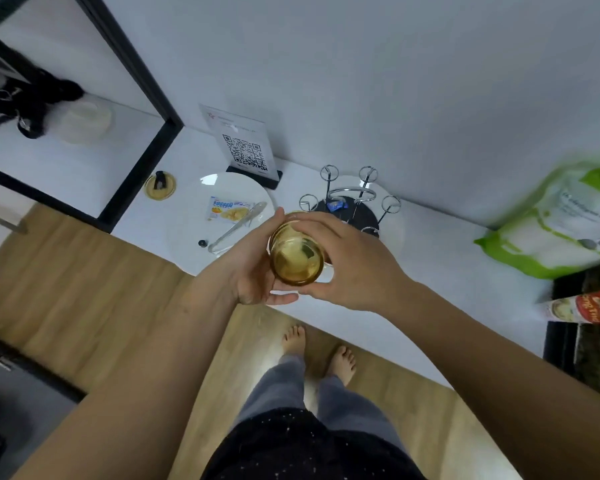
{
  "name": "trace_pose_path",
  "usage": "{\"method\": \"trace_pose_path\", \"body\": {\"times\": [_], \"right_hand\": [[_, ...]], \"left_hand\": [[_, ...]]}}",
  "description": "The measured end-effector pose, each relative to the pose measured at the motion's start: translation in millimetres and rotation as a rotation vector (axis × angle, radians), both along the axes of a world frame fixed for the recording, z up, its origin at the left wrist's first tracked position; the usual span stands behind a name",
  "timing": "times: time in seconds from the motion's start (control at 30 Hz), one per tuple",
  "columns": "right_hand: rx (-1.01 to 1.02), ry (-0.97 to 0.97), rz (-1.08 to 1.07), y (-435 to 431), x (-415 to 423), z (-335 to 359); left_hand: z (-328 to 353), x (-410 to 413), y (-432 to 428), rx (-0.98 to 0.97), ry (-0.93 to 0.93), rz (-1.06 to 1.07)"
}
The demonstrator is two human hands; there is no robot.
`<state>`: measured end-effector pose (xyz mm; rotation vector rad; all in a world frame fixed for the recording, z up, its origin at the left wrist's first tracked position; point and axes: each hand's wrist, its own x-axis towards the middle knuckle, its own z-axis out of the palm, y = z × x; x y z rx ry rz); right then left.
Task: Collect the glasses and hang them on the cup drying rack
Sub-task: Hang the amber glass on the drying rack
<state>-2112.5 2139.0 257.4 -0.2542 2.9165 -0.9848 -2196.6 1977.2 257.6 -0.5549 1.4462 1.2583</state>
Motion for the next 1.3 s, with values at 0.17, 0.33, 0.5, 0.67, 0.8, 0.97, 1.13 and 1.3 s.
{"method": "trace_pose_path", "body": {"times": [0.17, 0.33, 0.5, 0.67, 0.8, 0.97, 1.13, 1.3], "right_hand": [[-0.036, -0.004, -0.141, 11, -11, 5], [-0.011, -0.014, -0.223, 21, -21, -4], [0.054, -0.057, -0.331, 30, -29, -20], [0.092, -0.136, -0.353, 35, -33, -44], [0.107, -0.154, -0.349, 39, -36, -62], [0.123, -0.174, -0.335, 41, -42, -75], [0.213, -0.213, -0.296, 38, -47, -89], [0.208, -0.26, -0.285, 37, -45, -100]], "left_hand": [[-9, -20, 10, -0.081, -0.007, -0.264], [-5, -29, 13, -0.209, 0.197, -0.339], [-3, -30, 20, -0.212, 0.641, -0.315], [-16, -25, 24, -0.064, 0.873, -0.51], [-30, -32, 30, -0.076, 0.93, -0.57], [-44, -38, 34, -0.109, 0.936, -0.605], [-58, -39, 34, -0.16, 0.9, -0.615], [-67, -35, 37, -0.167, 0.889, -0.64]]}}
